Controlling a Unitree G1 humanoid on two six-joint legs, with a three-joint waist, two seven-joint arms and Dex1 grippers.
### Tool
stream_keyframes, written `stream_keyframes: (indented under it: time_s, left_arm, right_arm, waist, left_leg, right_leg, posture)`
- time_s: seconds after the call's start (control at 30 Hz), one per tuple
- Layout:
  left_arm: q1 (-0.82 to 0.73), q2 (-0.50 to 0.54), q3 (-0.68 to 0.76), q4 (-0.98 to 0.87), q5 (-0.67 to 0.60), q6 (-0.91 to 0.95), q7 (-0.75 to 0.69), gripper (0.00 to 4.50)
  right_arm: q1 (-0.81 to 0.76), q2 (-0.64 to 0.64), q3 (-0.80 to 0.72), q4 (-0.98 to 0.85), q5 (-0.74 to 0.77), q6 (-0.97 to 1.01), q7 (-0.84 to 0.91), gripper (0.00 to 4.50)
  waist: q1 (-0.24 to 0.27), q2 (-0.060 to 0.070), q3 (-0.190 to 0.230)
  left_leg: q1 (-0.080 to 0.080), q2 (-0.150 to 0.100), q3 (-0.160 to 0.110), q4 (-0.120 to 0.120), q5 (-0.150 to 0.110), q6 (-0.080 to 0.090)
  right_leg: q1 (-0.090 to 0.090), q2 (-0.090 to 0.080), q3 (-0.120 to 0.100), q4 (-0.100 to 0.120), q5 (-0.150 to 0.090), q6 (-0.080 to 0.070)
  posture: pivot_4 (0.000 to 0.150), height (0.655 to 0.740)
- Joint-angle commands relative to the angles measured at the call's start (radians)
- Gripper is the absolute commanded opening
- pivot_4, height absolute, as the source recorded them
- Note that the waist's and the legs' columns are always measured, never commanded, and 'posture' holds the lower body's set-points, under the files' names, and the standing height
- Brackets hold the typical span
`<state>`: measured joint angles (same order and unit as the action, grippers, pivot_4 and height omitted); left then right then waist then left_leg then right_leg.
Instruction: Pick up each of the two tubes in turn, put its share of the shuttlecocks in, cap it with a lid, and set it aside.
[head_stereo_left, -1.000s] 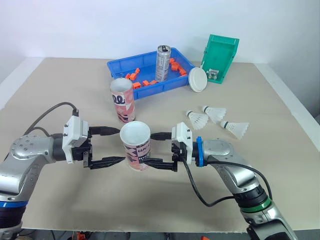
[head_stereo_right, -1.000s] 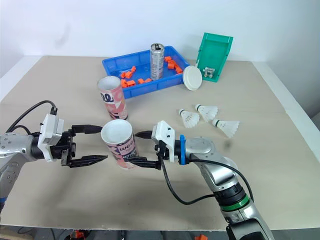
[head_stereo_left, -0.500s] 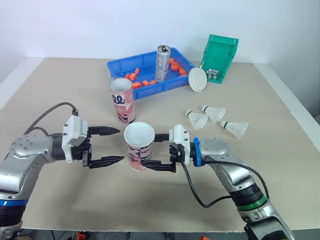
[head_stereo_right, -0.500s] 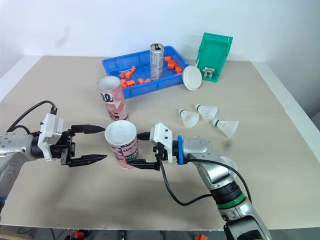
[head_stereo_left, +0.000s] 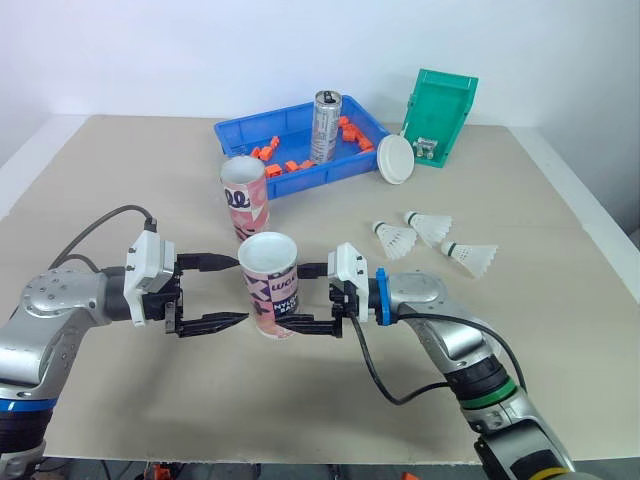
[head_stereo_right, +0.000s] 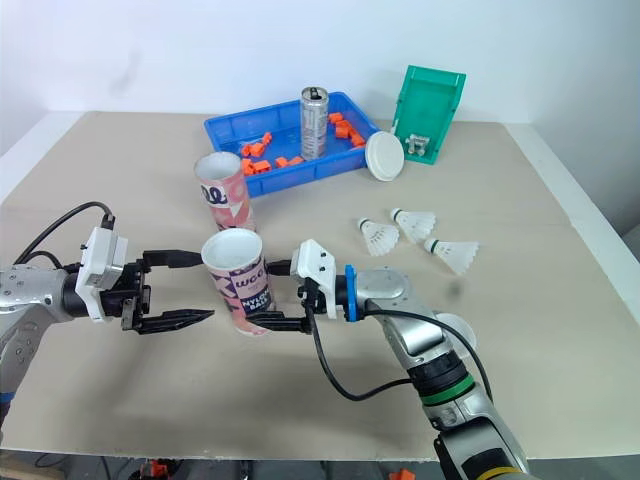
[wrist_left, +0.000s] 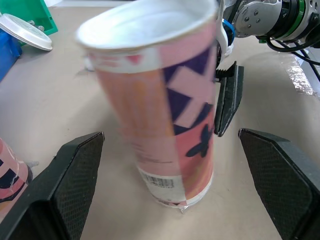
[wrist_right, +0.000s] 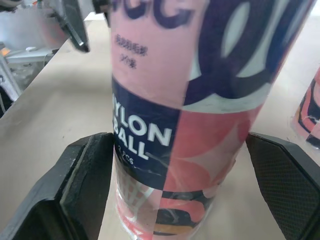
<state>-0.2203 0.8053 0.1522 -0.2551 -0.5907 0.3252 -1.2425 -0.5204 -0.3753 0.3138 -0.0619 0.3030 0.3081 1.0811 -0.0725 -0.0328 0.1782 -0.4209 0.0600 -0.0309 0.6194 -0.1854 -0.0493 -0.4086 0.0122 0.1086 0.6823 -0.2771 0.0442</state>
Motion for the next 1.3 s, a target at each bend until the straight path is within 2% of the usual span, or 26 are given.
stream_keyframes:
  time_s: [0.03,0.43,0.53,0.63,0.67,0.83,1.0,1.13,1.3]
  left_arm:
    - [-0.021,-0.001,0.001,-0.02,-0.013,-0.002,0.005,4.48]
    - [-0.032,-0.005,-0.002,-0.011,-0.014,0.004,0.006,4.48]
    - [-0.03,-0.005,0.0,-0.011,-0.014,0.004,0.006,4.5]
    - [-0.027,-0.004,0.001,-0.009,-0.013,0.002,0.005,4.5]
    - [-0.025,-0.004,0.002,-0.007,-0.012,0.0,0.003,4.5]
    - [-0.02,-0.01,0.006,-0.007,-0.021,0.0,0.001,4.5]
    - [-0.056,-0.062,0.003,-0.009,-0.074,0.042,0.039,4.5]
    - [-0.119,-0.133,-0.025,0.006,-0.098,0.075,0.086,4.5]
    - [-0.188,-0.254,-0.089,0.038,-0.095,0.086,0.149,4.5]
  right_arm:
    - [0.001,-0.006,-0.027,-0.07,0.043,0.013,0.014,4.5]
    - [0.003,0.026,-0.003,-0.011,0.017,-0.004,0.0,4.5]
    - [0.001,0.035,-0.005,0.017,0.007,-0.016,-0.003,3.69]
    - [0.005,0.036,-0.012,0.019,0.015,-0.015,0.003,2.47]
    - [0.007,0.034,-0.017,0.013,0.02,-0.009,0.002,2.23]
    - [0.02,0.0,-0.056,-0.046,0.087,0.047,0.028,2.12]
    - [-0.011,-0.055,-0.295,-0.105,0.277,0.151,-0.033,2.12]
    - [-0.051,-0.158,-0.49,0.0,0.247,0.138,-0.169,2.12]
    - [-0.104,-0.34,-0.688,0.311,0.125,0.08,-0.395,2.12]
  waist:
    - [0.0,0.0,0.0]
    - [0.0,0.0,0.0]
    - [0.0,0.0,0.0]
    - [0.0,0.0,0.0]
    - [0.0,0.0,0.0]
    - [0.0,0.0,0.0]
    - [0.005,0.002,0.002]
    - [0.009,0.003,0.002]
    - [0.028,0.004,0.003]
  left_leg:
    - [0.0,0.0,0.0,0.0,0.0,0.0]
    - [0.0,0.0,0.0,0.0,0.0,0.0]
    - [0.0,0.0,0.0,0.0,0.0,0.0]
    - [0.0,0.0,0.0,0.001,0.0,0.0]
    - [0.0,0.0,0.0,0.001,0.0,0.0]
    - [0.0,0.0,0.0,0.001,0.0,0.0]
    - [-0.002,0.0,0.0,0.002,0.0,0.0]
    - [-0.002,-0.001,0.0,0.005,0.0,0.0]
    - [-0.002,-0.004,0.001,0.007,0.0,0.0]
  right_leg:
    - [0.0,0.0,0.0,0.0,0.0,0.0]
    - [0.0,0.0,0.0,0.0,0.0,0.0]
    - [0.0,0.0,0.0,0.0,0.0,0.0]
    - [0.0,0.0,0.0,0.0,0.0,0.0]
    - [0.0,0.0,0.0,0.0,0.0,0.0]
    - [0.0,0.0,0.0,0.0,0.001,0.0]
    - [0.0,0.0,0.0,0.0,0.001,0.001]
    - [0.001,0.0,0.0,0.0,0.003,0.003]
    - [0.002,-0.002,0.002,0.0,0.006,0.002]
  posture:
    - [0.15,0.74]
    - [0.15,0.74]
    - [0.15,0.74]
    - [0.15,0.74]
    - [0.15,0.74]
    - [0.15,0.74]
    - [0.15,0.74]
    - [0.15,0.74]
    - [0.15,0.74]
